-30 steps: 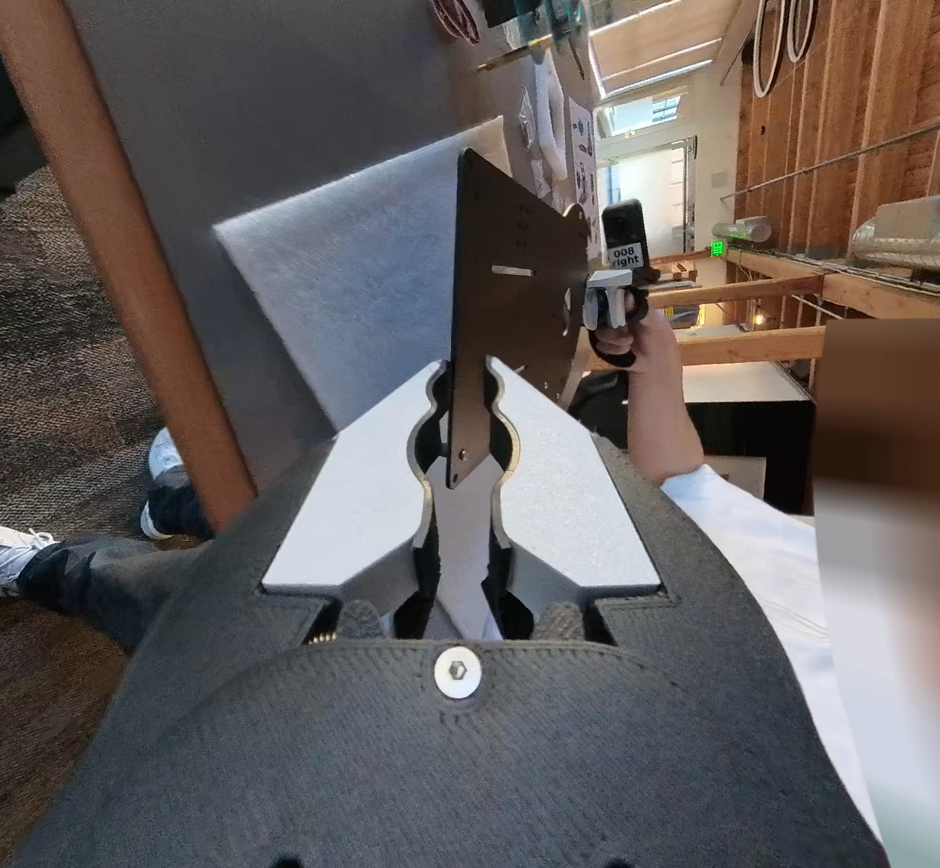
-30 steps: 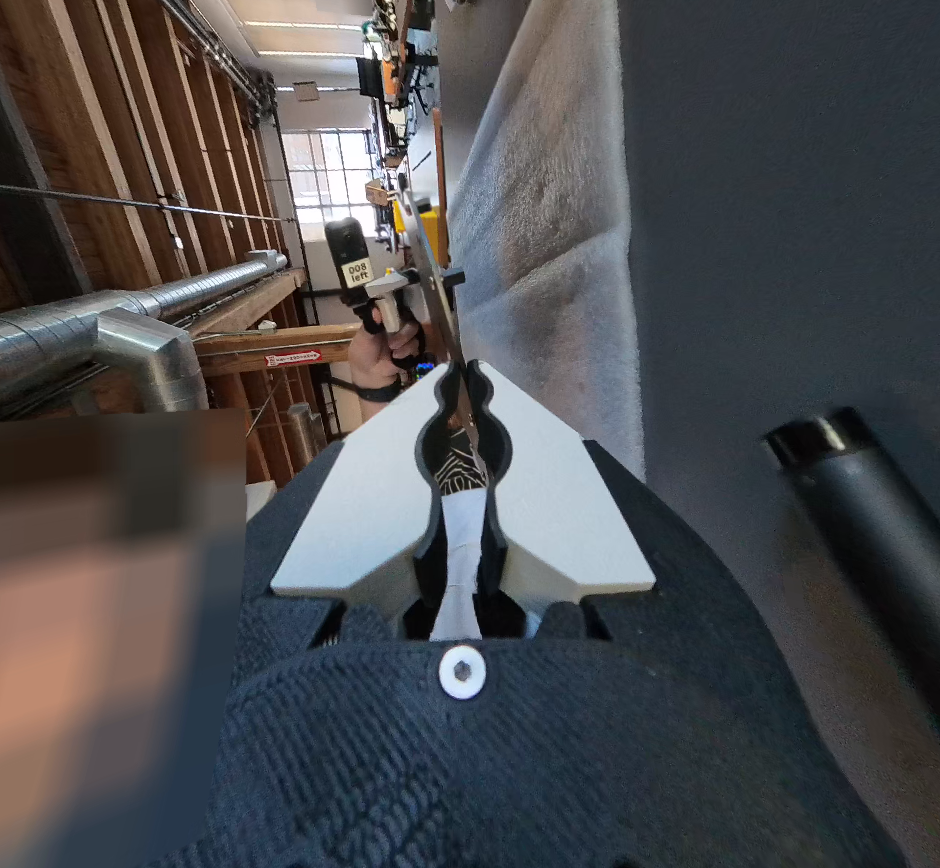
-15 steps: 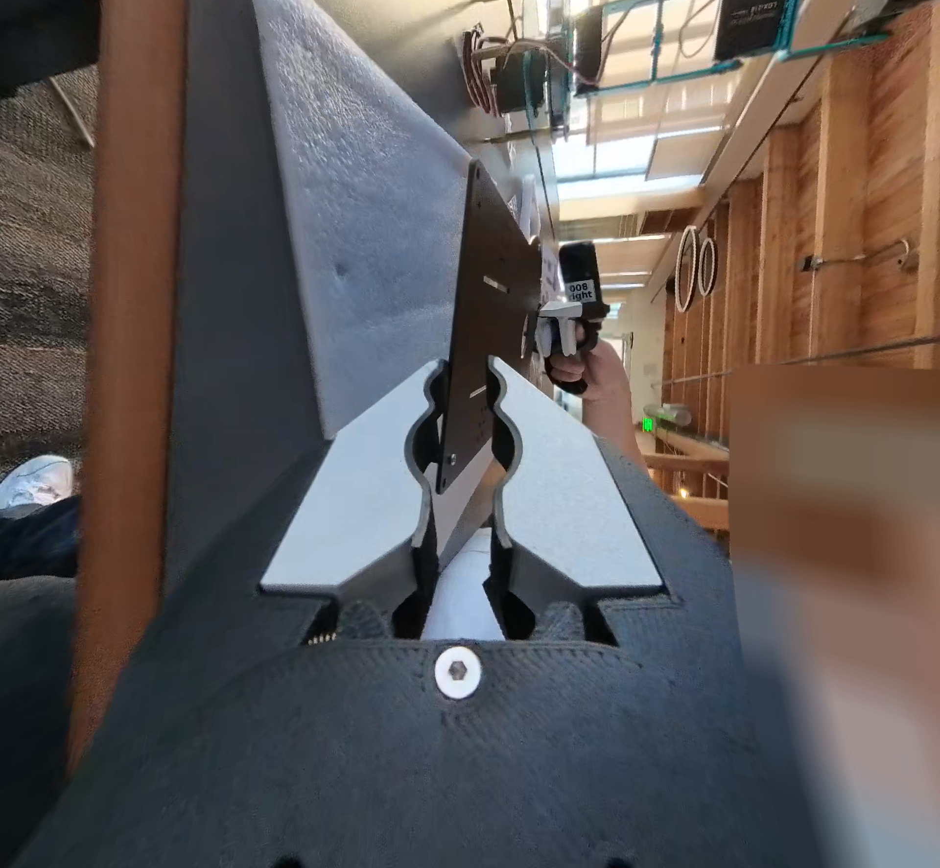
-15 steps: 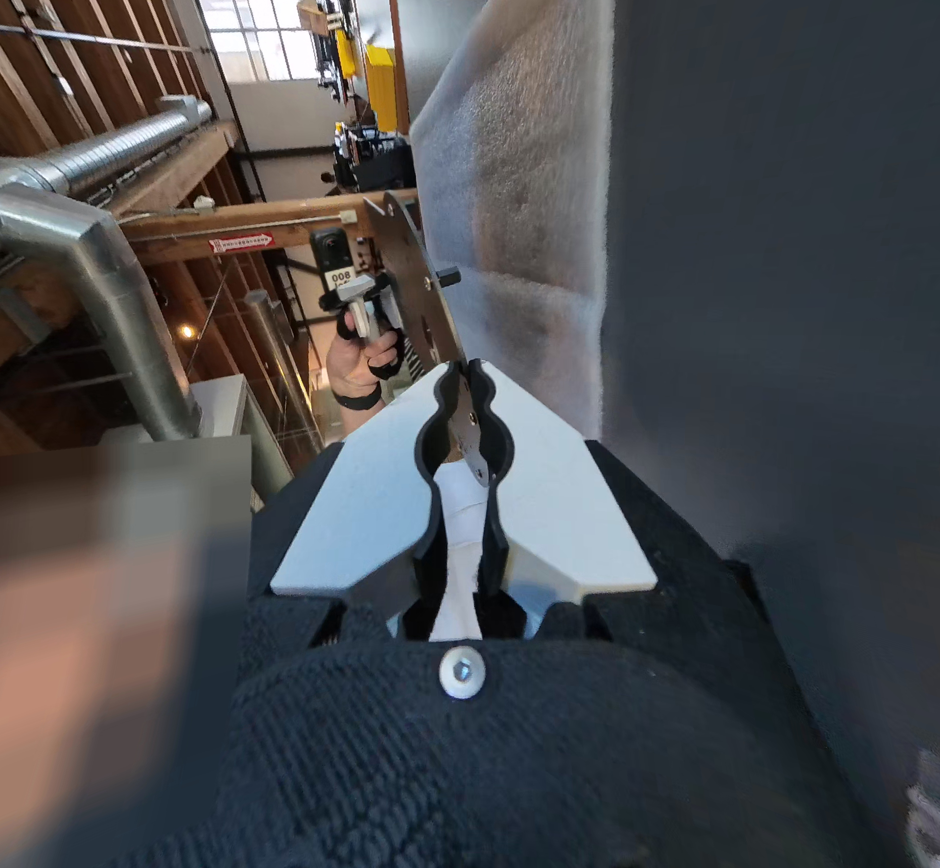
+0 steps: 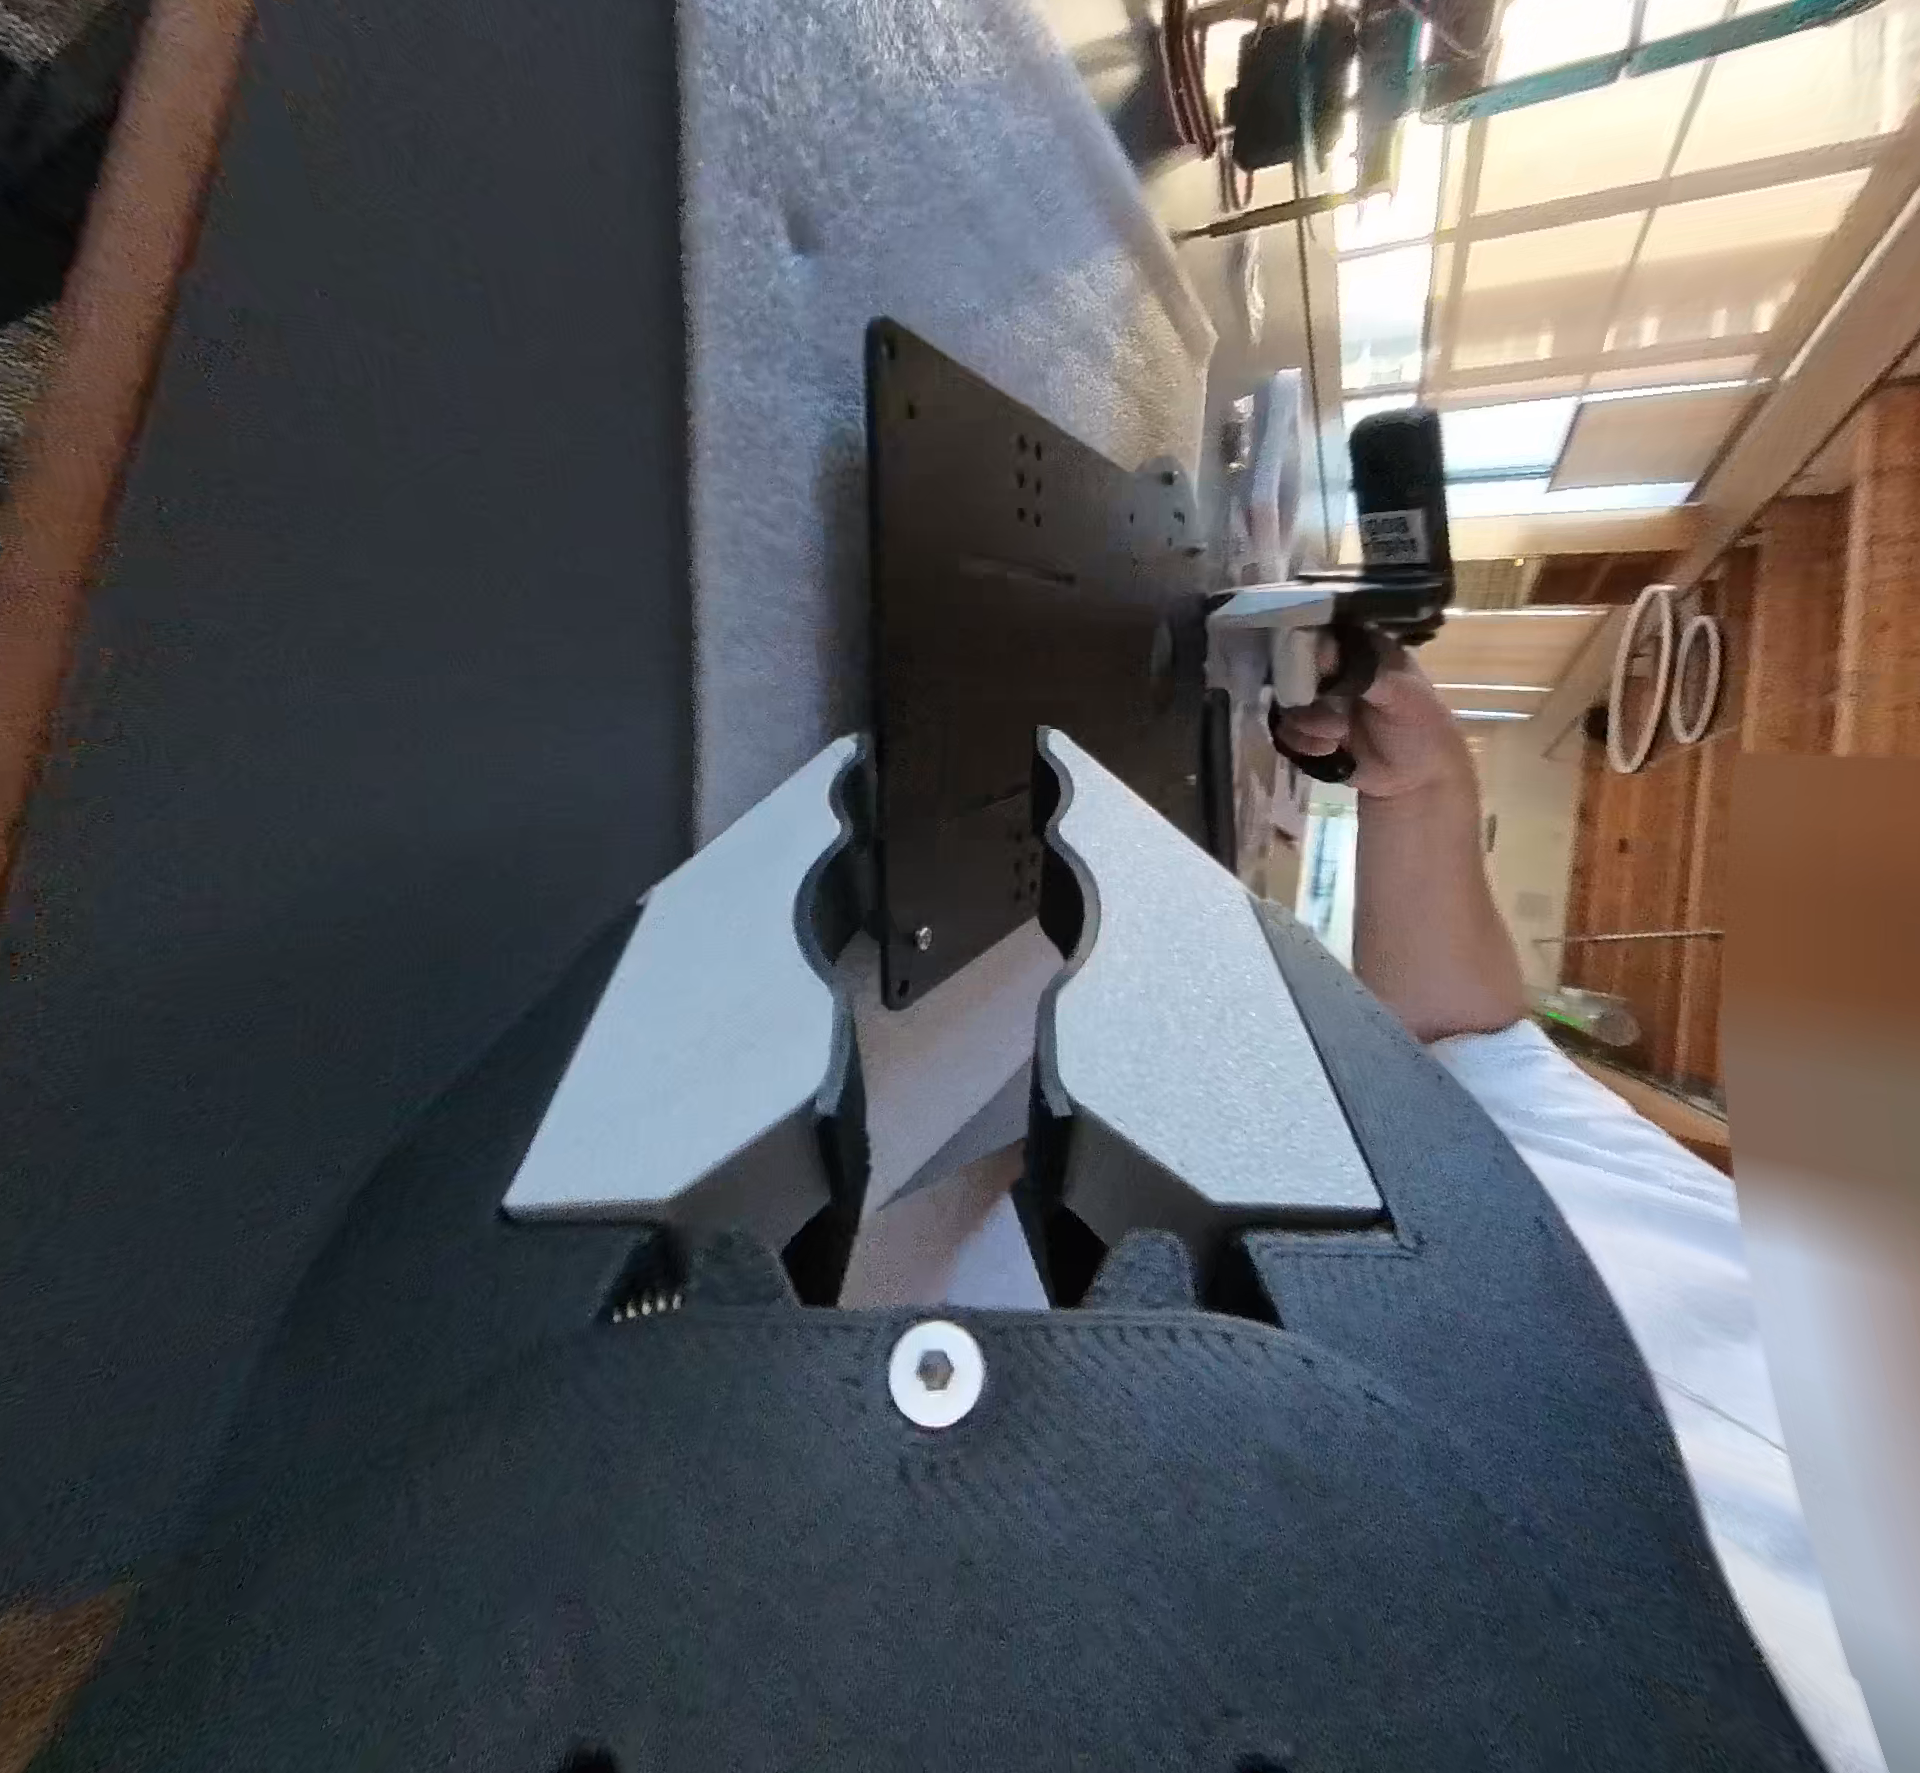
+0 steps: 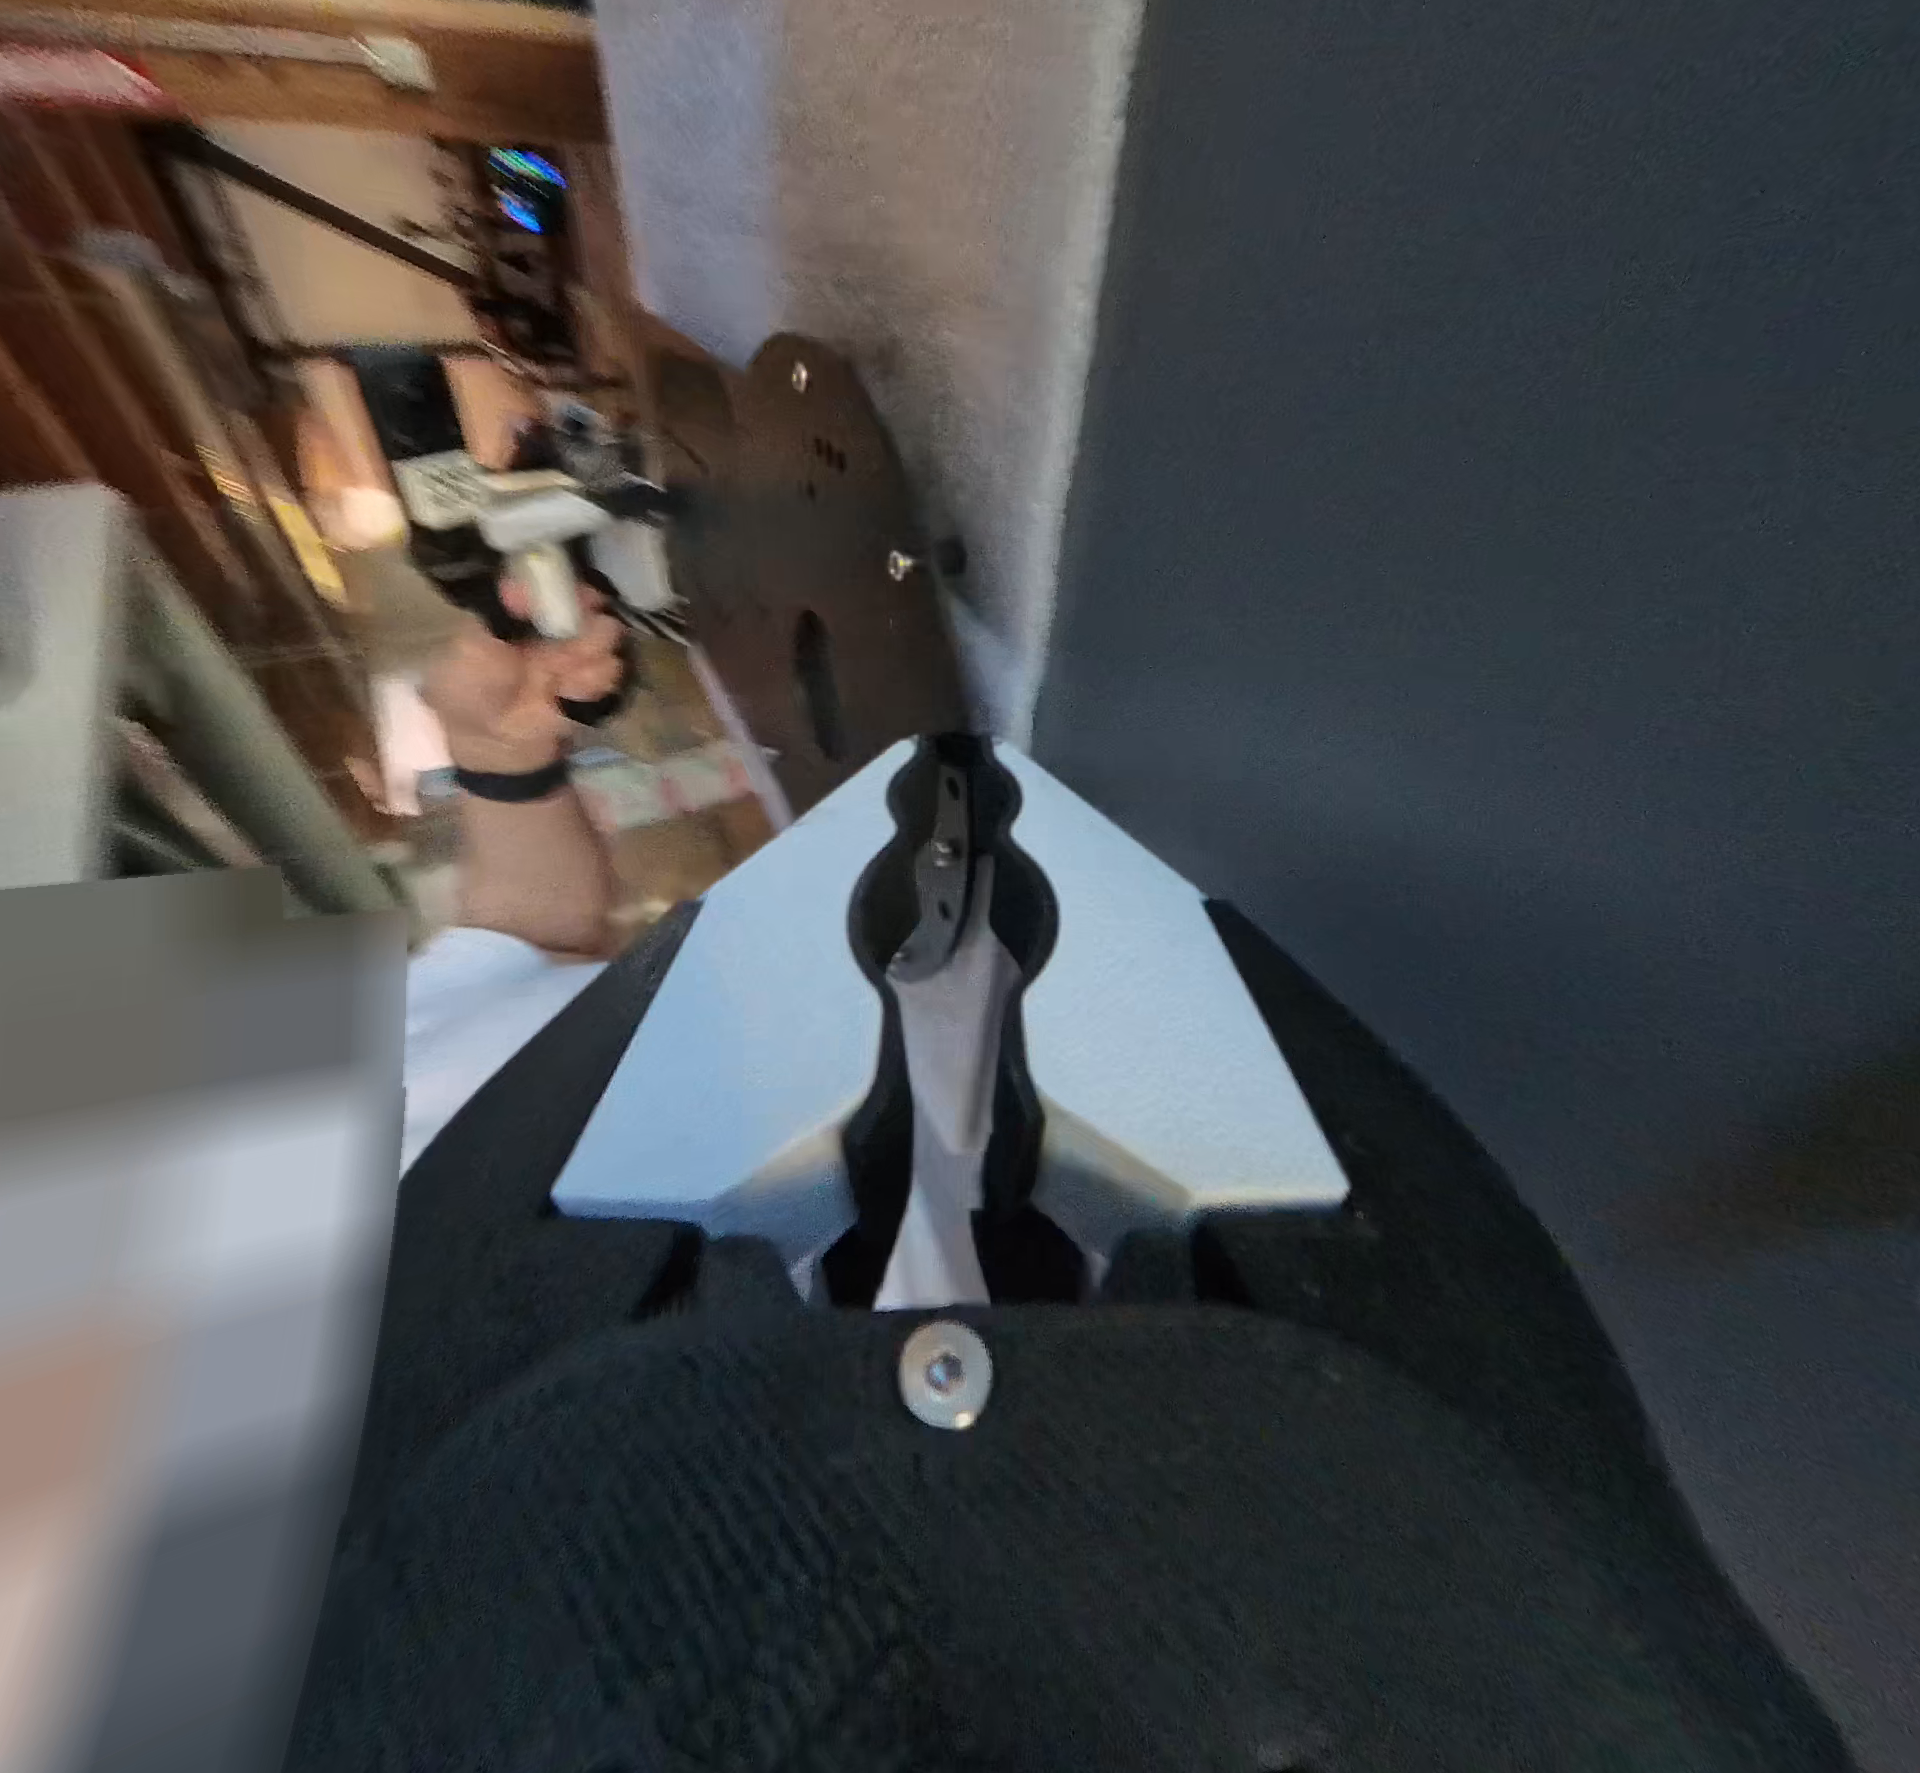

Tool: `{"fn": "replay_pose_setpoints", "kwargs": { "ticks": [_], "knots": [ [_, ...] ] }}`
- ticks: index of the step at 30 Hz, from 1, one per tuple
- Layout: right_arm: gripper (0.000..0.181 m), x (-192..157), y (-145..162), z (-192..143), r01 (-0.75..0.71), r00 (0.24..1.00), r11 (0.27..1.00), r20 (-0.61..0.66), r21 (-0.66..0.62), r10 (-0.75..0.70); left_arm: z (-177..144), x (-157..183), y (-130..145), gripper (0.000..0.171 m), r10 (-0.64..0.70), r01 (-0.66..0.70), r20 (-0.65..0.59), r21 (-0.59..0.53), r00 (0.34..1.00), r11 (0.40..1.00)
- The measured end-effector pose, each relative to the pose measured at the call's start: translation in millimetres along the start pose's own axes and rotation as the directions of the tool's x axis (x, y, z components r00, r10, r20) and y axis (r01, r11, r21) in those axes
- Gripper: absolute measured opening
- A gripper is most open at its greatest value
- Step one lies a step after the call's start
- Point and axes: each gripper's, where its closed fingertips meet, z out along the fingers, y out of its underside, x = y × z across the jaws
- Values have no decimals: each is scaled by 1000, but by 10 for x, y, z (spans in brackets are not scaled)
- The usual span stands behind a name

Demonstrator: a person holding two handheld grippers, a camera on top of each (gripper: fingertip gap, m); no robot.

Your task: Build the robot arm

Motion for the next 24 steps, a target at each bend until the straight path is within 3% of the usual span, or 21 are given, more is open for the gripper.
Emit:
{"fn": "replay_pose_setpoints", "kwargs": {
  "ticks": [10,16,18,20,22,23,24],
  "knots": [
    [21,-36,73,-32,300,933,949,-179,-96,-313,0,8,6,32,56,-56,1,11,998,998],
    [19,-203,157,-417,494,786,867,-395,-62,-475,-198,307,-101,21,118,-116,-163,22,979,993],
    [16,-325,163,-720,641,651,768,-525,-7,-548,-292,341,-164,23,207,-203,-155,38,966,978],
    [15,-339,150,-1206,787,416,617,-738,1,-531,-367,352,-244,22,312,-305,-134,67,941,950],
    [12,-292,165,-1742,869,195,493,-886,-43,-420,-416,379,-324,22,395,-386,-117,91,911,918],
    [12,-218,194,-1925,871,149,487,-910,-65,-388,-437,415,-354,20,428,-418,-115,105,896,903],
    [15,-81,219,-2051,846,154,529,-916,-72,-371,-458,458,-374,20,455,-443,-111,115,884,889]
  ]
}}
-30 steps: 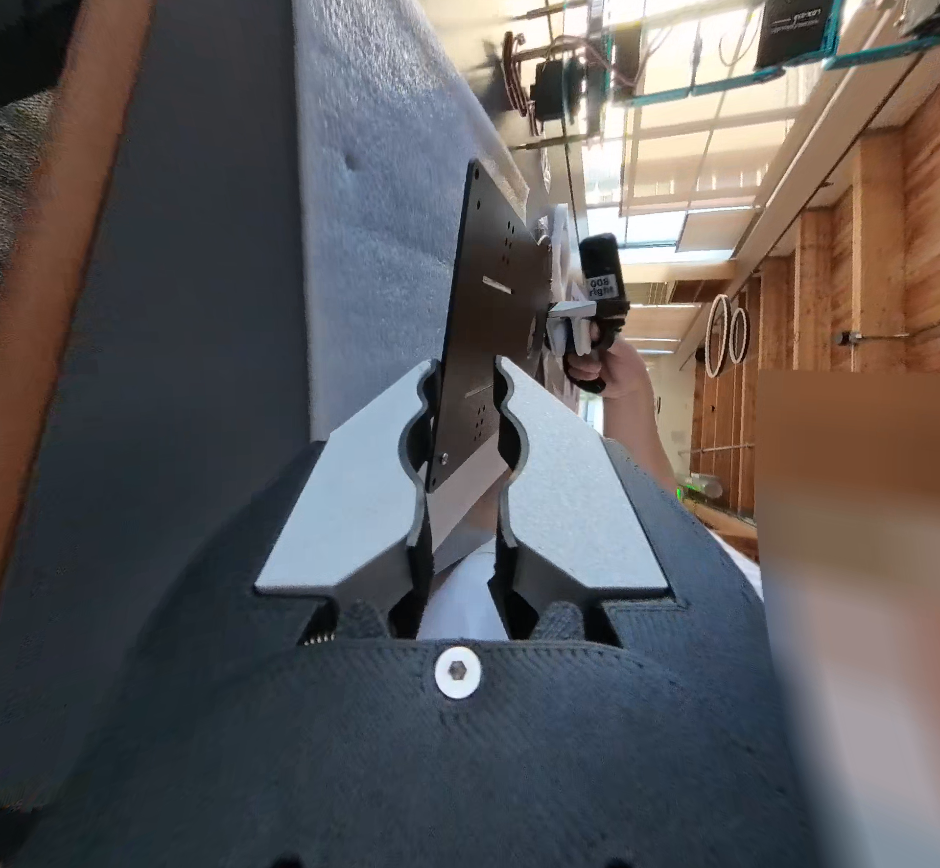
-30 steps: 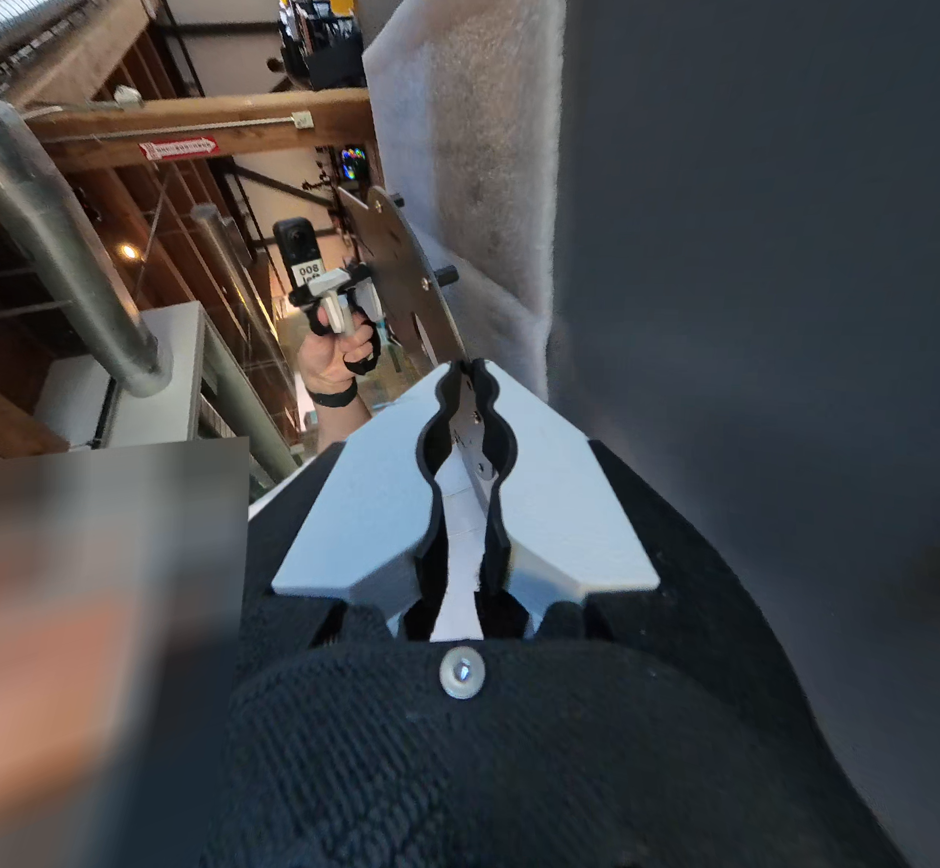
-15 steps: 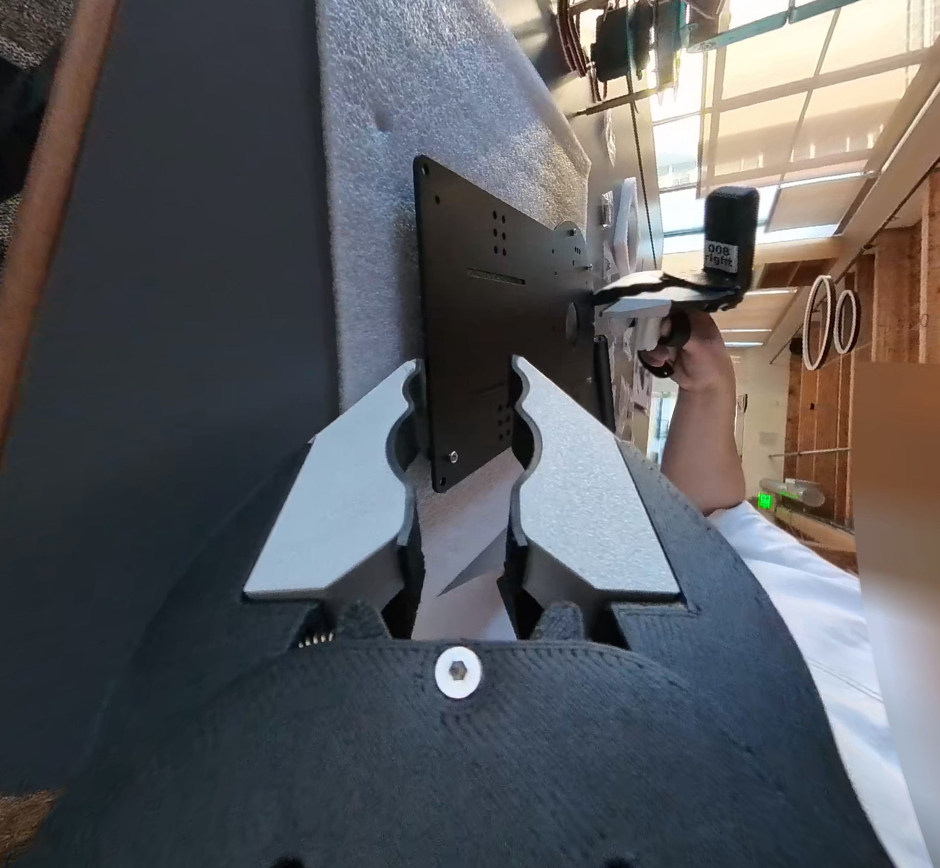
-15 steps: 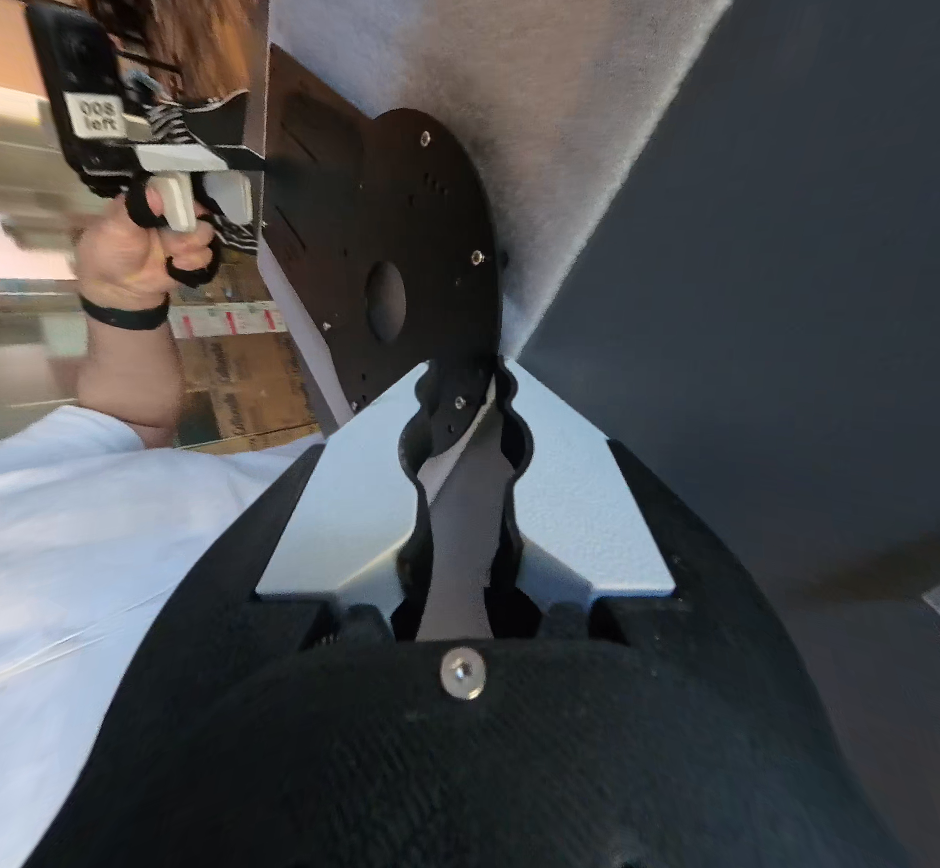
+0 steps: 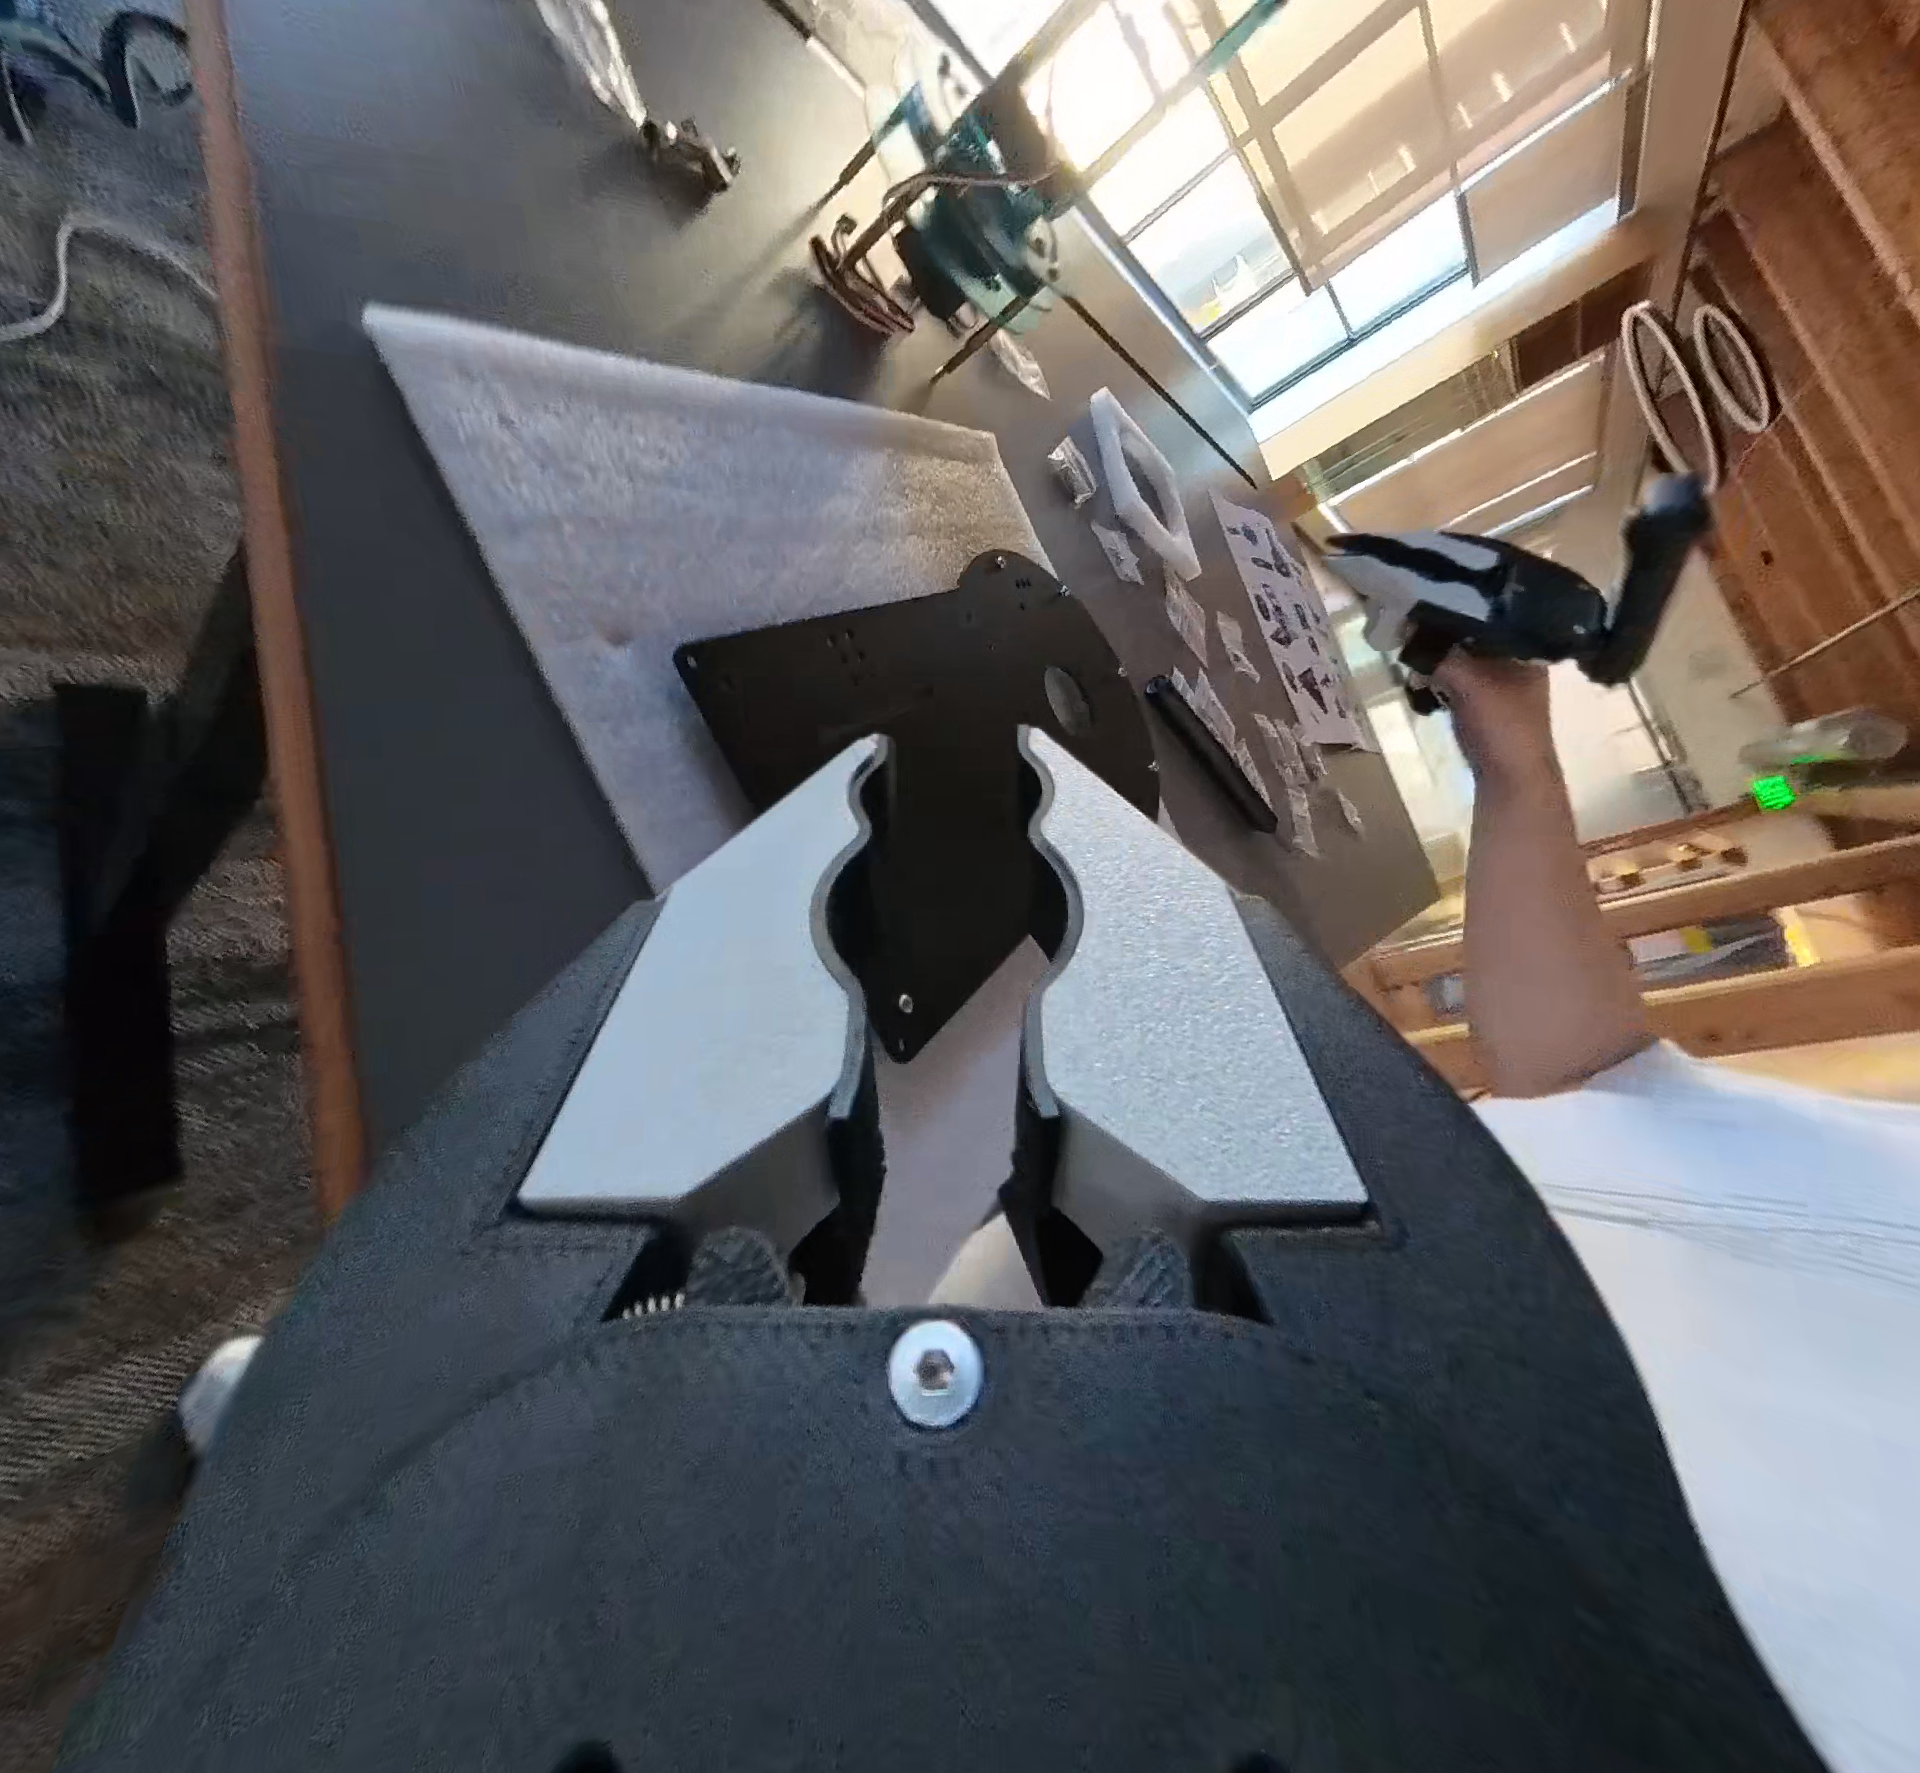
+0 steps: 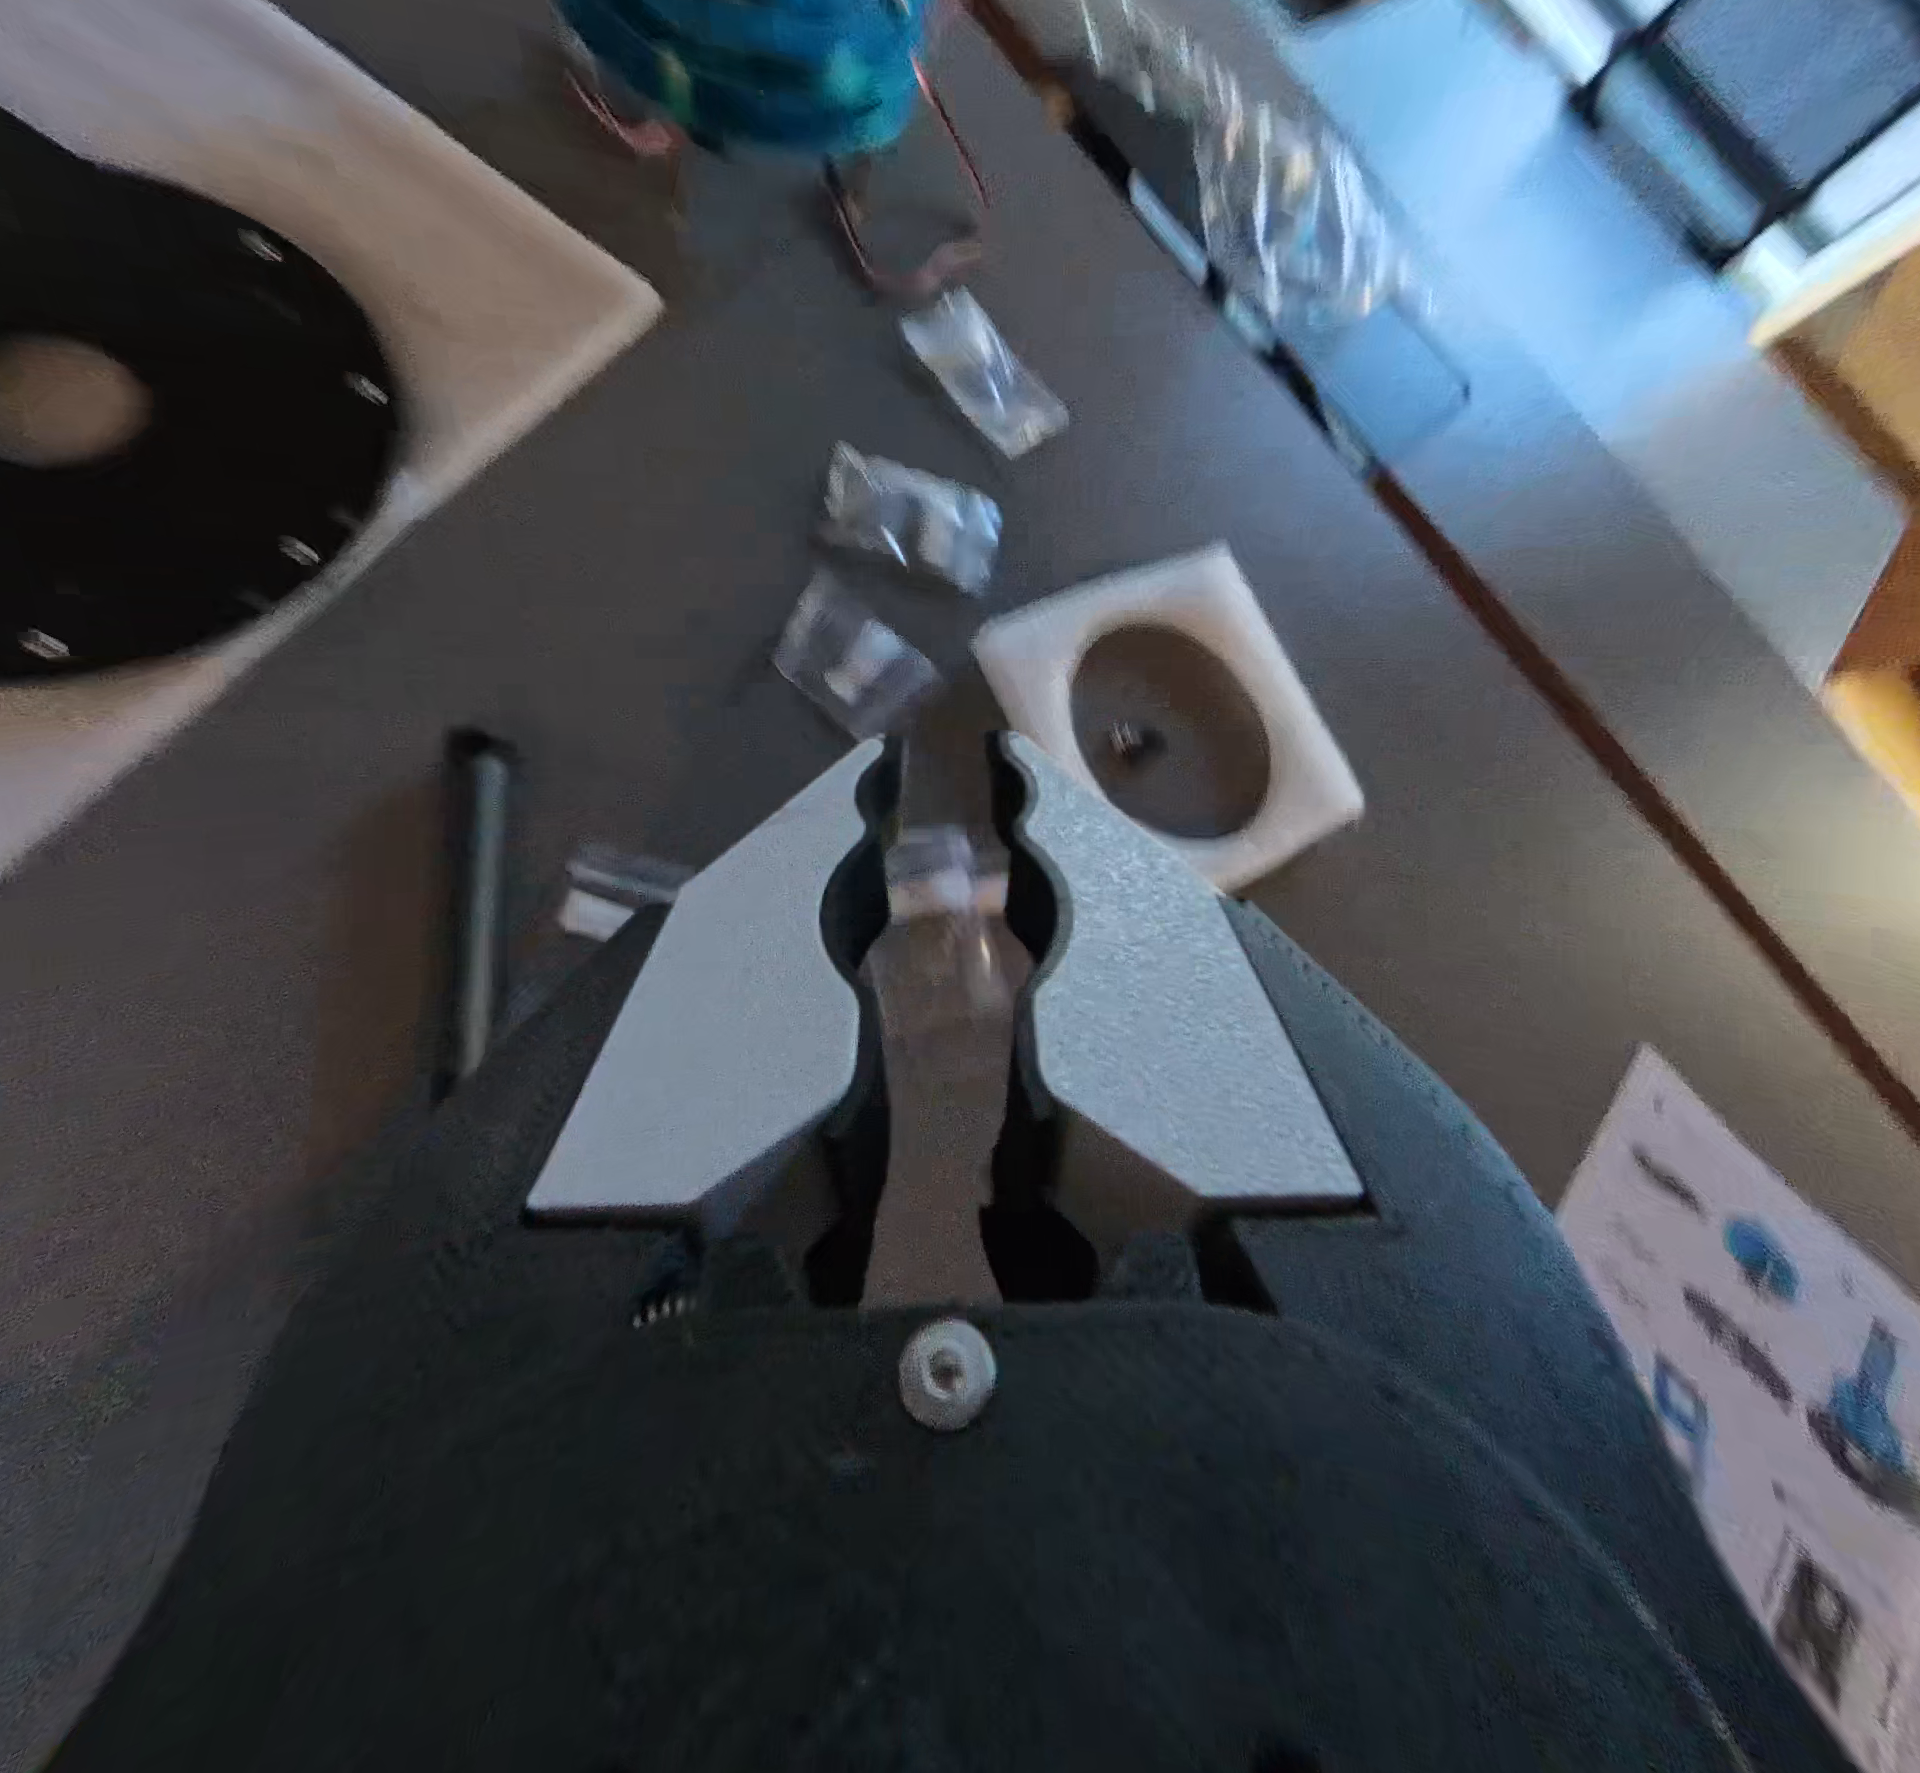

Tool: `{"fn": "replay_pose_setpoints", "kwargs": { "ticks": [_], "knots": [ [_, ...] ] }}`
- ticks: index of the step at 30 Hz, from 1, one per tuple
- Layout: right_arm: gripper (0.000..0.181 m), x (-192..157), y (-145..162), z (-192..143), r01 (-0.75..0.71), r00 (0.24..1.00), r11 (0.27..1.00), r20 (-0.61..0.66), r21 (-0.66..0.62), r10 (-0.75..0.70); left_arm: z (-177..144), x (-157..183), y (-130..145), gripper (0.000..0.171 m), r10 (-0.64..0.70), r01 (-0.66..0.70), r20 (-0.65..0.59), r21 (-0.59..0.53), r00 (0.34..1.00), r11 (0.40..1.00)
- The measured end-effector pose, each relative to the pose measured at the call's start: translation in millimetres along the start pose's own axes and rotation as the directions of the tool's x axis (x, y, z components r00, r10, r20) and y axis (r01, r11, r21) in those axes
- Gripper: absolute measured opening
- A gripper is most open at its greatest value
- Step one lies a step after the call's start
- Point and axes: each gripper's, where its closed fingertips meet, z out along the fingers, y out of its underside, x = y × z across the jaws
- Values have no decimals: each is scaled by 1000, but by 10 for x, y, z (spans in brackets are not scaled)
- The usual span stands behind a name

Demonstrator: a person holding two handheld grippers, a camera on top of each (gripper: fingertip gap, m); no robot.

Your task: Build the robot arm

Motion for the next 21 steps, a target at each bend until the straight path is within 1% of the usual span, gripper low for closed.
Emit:
{"fn": "replay_pose_setpoints", "kwargs": {
  "ticks": [1,2,3,4,6,7,10,11,14,18,21],
  "knots": [
    [21,105,156,44,-36,999,997,9,-70,37,-14,49,-33,20,27,-27,-4,5,1000,1000],
    [23,186,279,112,-60,997,990,32,-128,65,-27,115,-61,19,53,-53,-13,10,998,999],
    [22,233,337,196,-54,995,987,75,-151,65,-43,177,-88,19,80,-79,-19,14,997,997],
    [21,273,353,294,-9,992,989,120,-147,27,-57,230,-114,19,108,-108,-17,18,994,994],
    [19,427,391,521,123,981,982,167,-145,-98,-86,334,-174,17,165,-165,-2,37,986,986],
    [18,492,407,641,171,969,974,203,-152,-138,-98,388,-204,17,182,-182,8,54,983,982],
    [12,669,477,928,285,918,942,332,-178,-215,-117,562,-237,16,187,-191,46,112,981,975],
    [9,697,498,987,316,894,932,384,-178,-230,-115,616,-218,16,185,-192,66,126,981,973],
    [8,756,582,1112,423,812,889,508,-175,-287,-74,766,-106,15,171,-190,127,153,977,970],
    [8,763,606,1204,530,716,840,593,-117,-370,33,993,82,15,137,-170,180,183,974,968],
    [7,722,582,1221,564,660,823,633,-62,-404,122,1164,221,15,123,-167,208,208,970,964]
  ]
}}
